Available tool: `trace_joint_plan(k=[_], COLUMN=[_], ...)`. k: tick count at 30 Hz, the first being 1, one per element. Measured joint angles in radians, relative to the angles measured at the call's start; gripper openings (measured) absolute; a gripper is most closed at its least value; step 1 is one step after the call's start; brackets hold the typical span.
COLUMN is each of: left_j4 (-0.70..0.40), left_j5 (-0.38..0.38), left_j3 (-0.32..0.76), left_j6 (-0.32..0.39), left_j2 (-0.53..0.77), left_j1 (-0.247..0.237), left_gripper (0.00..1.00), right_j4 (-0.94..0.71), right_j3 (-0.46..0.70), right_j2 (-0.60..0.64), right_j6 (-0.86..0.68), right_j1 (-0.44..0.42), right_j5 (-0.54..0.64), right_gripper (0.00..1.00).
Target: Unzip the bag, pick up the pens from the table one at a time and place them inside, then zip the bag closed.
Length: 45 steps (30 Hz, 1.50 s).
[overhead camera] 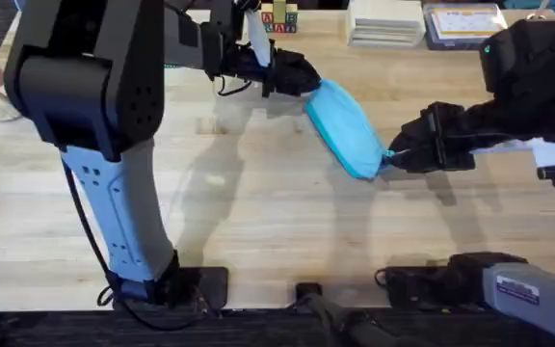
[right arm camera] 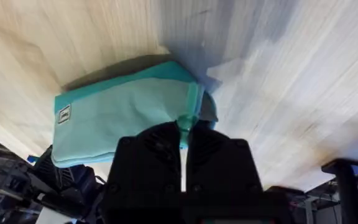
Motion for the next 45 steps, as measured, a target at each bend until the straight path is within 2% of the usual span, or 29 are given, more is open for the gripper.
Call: trace_joint_plan(k=[14,23,33,38,45], left_j4=[-0.002,-0.008,-0.012,-0.005,-0.005], left_j5=[0.000,0.006,0.036,0.029,0.027], left_j3=[0.000,0.000,0.000,0.000,0.000], left_j6=[0.000,0.000,0.000,0.000,0.000], left_j2=[0.000,0.000,0.000,0.000,0.000], left_j1=[0.000,0.001,-0.022,0.008,0.017], left_gripper=[0.041,0.042,0.041,0.041,0.040], right_j4=[0.000,0.000,-0.106,-0.229,-0.251], right_j3=[0.000,0.000,0.000,0.000,0.000], right_j2=[-0.009,-0.151,-0.256,-0.256,-0.240], right_j6=[-0.048,-0.171,-0.290,-0.315,-0.319], right_j1=[0.000,0.000,0.000,-0.001,-0.001], right_j5=[0.008,0.050,0.150,0.234,0.291], right_gripper=[0.033,0.034,0.033,0.033,0.034])
